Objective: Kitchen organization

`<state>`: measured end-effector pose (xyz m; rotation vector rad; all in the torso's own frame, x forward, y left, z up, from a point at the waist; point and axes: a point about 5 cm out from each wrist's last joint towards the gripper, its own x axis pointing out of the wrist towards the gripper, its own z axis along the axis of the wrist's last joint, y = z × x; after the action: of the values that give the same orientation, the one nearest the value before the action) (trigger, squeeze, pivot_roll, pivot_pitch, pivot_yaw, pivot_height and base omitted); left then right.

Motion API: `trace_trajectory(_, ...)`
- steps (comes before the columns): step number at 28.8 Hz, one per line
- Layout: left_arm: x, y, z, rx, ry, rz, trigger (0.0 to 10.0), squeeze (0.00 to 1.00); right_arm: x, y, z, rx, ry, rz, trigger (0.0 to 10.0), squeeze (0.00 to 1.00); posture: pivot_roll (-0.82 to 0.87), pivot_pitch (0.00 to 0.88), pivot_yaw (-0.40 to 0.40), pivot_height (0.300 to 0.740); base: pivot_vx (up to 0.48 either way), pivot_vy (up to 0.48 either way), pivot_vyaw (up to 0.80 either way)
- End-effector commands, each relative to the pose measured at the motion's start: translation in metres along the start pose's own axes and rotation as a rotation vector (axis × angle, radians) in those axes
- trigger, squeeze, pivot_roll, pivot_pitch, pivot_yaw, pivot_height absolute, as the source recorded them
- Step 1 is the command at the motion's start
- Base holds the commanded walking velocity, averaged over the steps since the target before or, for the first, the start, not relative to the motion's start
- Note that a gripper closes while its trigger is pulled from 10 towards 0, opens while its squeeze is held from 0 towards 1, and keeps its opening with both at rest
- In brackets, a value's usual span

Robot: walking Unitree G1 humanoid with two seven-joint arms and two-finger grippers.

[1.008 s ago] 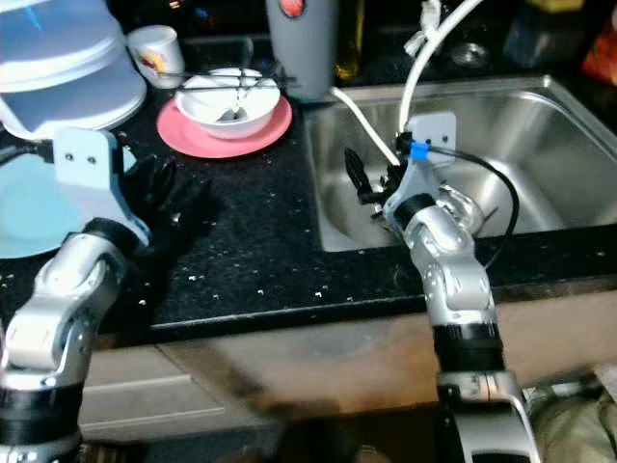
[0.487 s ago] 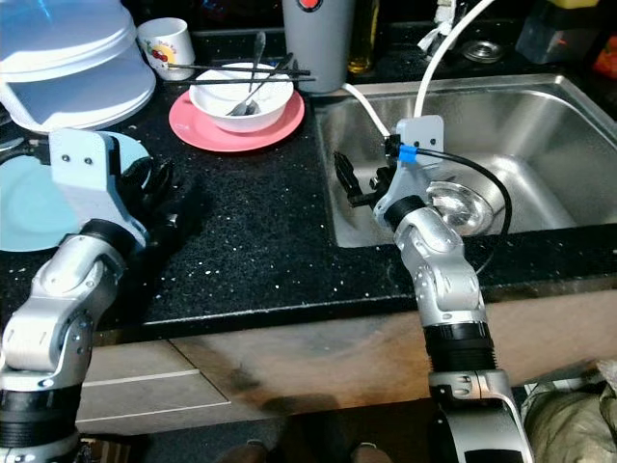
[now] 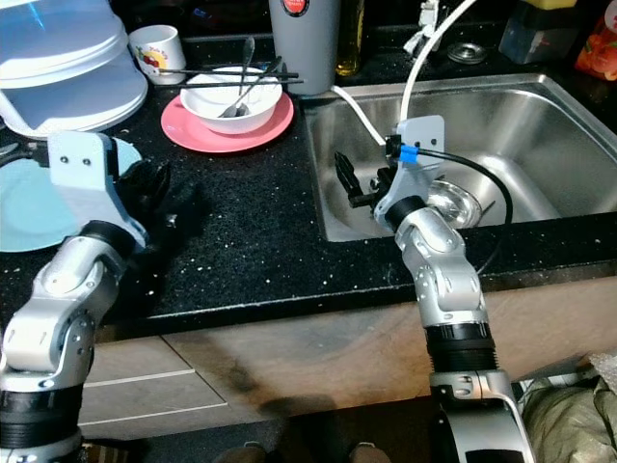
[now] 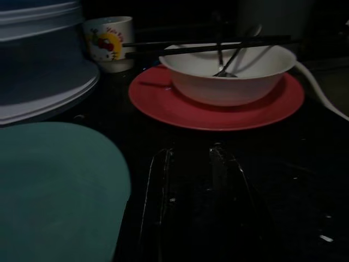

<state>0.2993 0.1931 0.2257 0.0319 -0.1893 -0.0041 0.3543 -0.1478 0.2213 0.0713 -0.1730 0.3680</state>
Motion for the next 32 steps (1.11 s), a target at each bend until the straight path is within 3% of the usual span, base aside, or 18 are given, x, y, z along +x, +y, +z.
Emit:
trace_trajectory(1, 0.0, 0.004, -0.001, 0.033, 0.015, 0.02, 10.0, 0.0, 0.0, 0.0, -0.003, -0.011, 0.027, 0.006, 10.0, 0.0, 0.03, 0.138, 0.009, 0.74, 0.0, -0.48, 0.0)
trace_trajectory(2, 0.0, 0.003, -0.001, 0.026, 0.013, 0.02, 10.0, 0.0, 0.0, 0.0, -0.003, -0.011, 0.027, 0.006, 10.0, 0.0, 0.03, 0.138, 0.01, 0.74, 0.0, -0.48, 0.0)
trace_trajectory(3, -0.001, 0.004, -0.001, -0.05, 0.007, 0.033, 10.0, 0.0, 0.0, 0.0, -0.003, -0.011, 0.027, 0.006, 10.0, 0.0, 0.03, 0.137, 0.01, 0.74, 0.0, 0.0, 0.0)
trace_trajectory(4, -0.001, 0.004, -0.002, -0.071, 0.006, 0.036, 10.0, 0.0, 0.0, 0.0, -0.003, -0.011, 0.026, 0.006, 10.0, 0.0, 0.03, 0.137, 0.01, 0.74, 0.0, 0.0, 0.0)
trace_trajectory(15, -0.001, 0.011, 0.0, -0.048, 0.002, 0.077, 10.0, 0.0, 0.001, 0.001, -0.002, -0.012, 0.023, 0.013, 10.0, 0.0, 0.03, 0.135, 0.008, 0.74, 0.0, 0.0, 0.0)
trace_trajectory(24, 0.004, 0.032, 0.015, 0.049, -0.02, 0.196, 10.0, 0.0, 0.002, 0.001, 0.0, -0.015, 0.02, 0.019, 10.0, 0.0, 0.03, 0.13, 0.006, 0.74, 0.0, 0.0, 0.0)
trace_trajectory(26, 0.004, 0.048, 0.021, 0.118, -0.015, 0.272, 10.0, 0.03, 0.003, 0.002, 0.001, -0.016, 0.018, 0.026, 10.0, 0.0, 0.03, 0.127, 0.004, 0.74, 0.0, 0.0, 0.0)
trace_trajectory(27, 0.003, 0.053, 0.022, 0.147, -0.015, 0.284, 10.0, 0.76, 0.003, 0.002, 0.001, -0.016, 0.018, 0.031, 10.0, 0.0, 0.03, 0.127, 0.004, 0.74, 0.0, 0.0, 0.0)
trace_trajectory(28, 0.003, 0.057, 0.023, 0.166, -0.015, 0.292, 10.0, 0.76, 0.004, 0.003, 0.001, -0.016, 0.018, 0.035, 10.0, 0.0, 0.03, 0.127, 0.004, 0.74, 0.0, 0.0, 0.0)
trace_trajectory(29, 0.002, 0.061, 0.023, 0.176, -0.005, 0.306, 10.0, 1.0, 0.004, 0.003, 0.001, -0.016, 0.017, 0.039, 10.0, 0.0, 0.03, 0.126, 0.003, 0.74, 0.0, 0.0, 0.0)
trace_trajectory(32, -0.003, 0.086, 0.016, 0.235, 0.094, 0.4, 10.0, 1.0, 0.005, 0.005, 0.002, -0.02, 0.019, 0.056, 10.0, 0.0, 0.03, 0.124, 0.001, 0.74, 0.0, 0.0, 0.0)
